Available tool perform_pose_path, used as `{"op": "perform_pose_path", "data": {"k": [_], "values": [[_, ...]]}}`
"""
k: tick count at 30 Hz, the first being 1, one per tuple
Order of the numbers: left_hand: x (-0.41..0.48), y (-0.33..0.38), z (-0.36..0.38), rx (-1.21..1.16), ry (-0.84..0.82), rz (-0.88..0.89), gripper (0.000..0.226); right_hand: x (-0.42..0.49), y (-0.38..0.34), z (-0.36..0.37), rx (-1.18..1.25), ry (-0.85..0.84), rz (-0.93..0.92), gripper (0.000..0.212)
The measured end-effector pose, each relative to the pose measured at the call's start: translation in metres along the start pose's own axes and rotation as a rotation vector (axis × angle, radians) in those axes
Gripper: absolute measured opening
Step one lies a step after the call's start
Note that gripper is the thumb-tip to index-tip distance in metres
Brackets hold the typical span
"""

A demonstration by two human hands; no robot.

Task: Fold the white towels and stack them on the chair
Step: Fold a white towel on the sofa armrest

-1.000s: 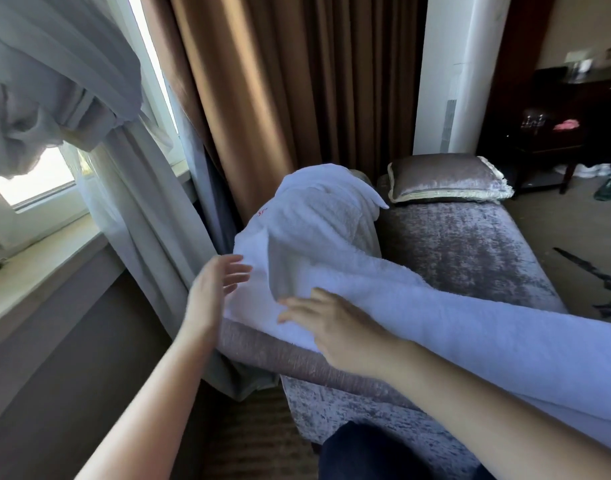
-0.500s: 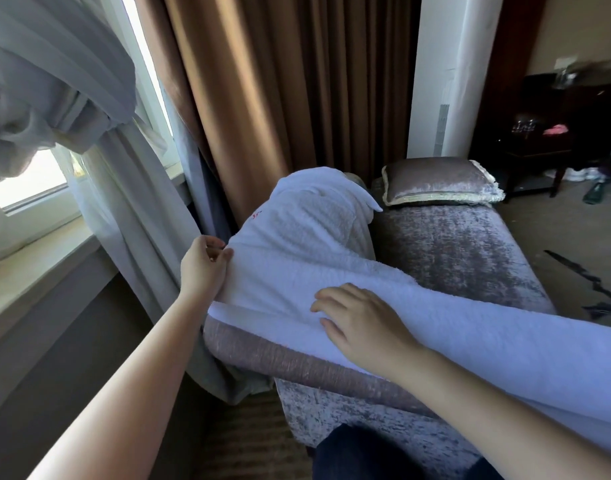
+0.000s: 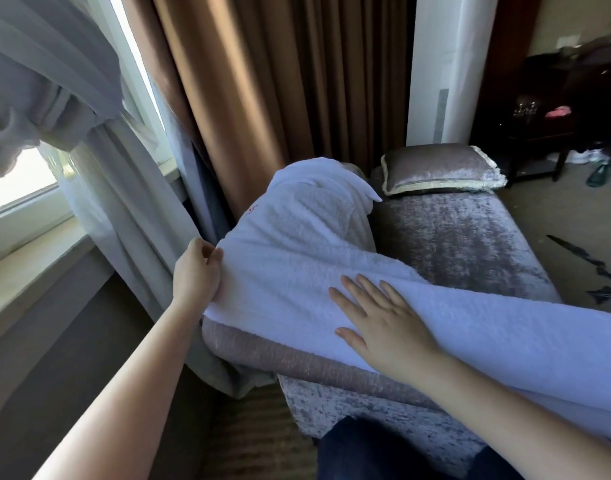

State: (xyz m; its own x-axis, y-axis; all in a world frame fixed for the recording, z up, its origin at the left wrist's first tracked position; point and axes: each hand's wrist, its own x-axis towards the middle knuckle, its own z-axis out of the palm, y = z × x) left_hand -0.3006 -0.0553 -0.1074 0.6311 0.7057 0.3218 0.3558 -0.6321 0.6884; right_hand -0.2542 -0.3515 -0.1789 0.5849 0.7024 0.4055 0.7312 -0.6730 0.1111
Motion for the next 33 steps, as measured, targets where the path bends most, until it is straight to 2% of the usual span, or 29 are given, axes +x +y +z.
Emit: {"op": "perform_pose_path", "data": {"k": [3,5,6,8,10,12,16,22,24,27,29,33], "values": [[-0.012,-0.003,0.013,0.280,0.071,0.100,0.018,-0.006,-0.003,0.007,-0.030,0.025,-0.045,0.064],[-0.027,0.005,0.024,0.318,0.151,0.331,0.029,-0.008,-0.002,0.007,-0.040,0.040,-0.054,0.064],[-0.035,0.013,0.030,0.296,0.138,0.487,0.035,-0.006,-0.001,0.005,-0.034,0.050,-0.053,0.065],[-0.054,0.029,0.045,0.266,-0.029,0.731,0.046,-0.002,0.002,-0.003,0.004,0.086,-0.032,0.063],[-0.074,0.034,0.058,0.297,-0.215,0.808,0.061,0.001,0.007,-0.012,0.030,0.117,0.038,0.061],[-0.085,0.028,0.067,0.381,-0.288,0.827,0.069,-0.004,0.019,-0.014,0.005,0.090,0.134,0.061],[-0.087,0.014,0.074,0.480,-0.279,0.795,0.069,-0.027,0.039,-0.008,0.003,-0.056,0.265,0.076],[-0.089,0.026,0.074,0.408,-0.312,0.756,0.085,-0.031,0.039,-0.009,0.052,-0.084,0.307,0.082],[-0.093,0.023,0.066,0.267,-0.317,0.740,0.080,-0.033,0.038,-0.009,0.062,-0.042,0.278,0.075],[-0.099,0.006,0.042,0.137,-0.178,0.739,0.060,-0.035,0.034,-0.011,0.069,0.202,0.163,0.051],[-0.098,-0.011,0.026,0.175,-0.036,0.759,0.047,-0.032,0.022,-0.012,0.096,0.351,0.012,0.040],[-0.086,-0.039,0.007,0.374,0.077,0.797,0.035,-0.011,-0.016,-0.007,0.132,0.353,-0.207,0.031]]}}
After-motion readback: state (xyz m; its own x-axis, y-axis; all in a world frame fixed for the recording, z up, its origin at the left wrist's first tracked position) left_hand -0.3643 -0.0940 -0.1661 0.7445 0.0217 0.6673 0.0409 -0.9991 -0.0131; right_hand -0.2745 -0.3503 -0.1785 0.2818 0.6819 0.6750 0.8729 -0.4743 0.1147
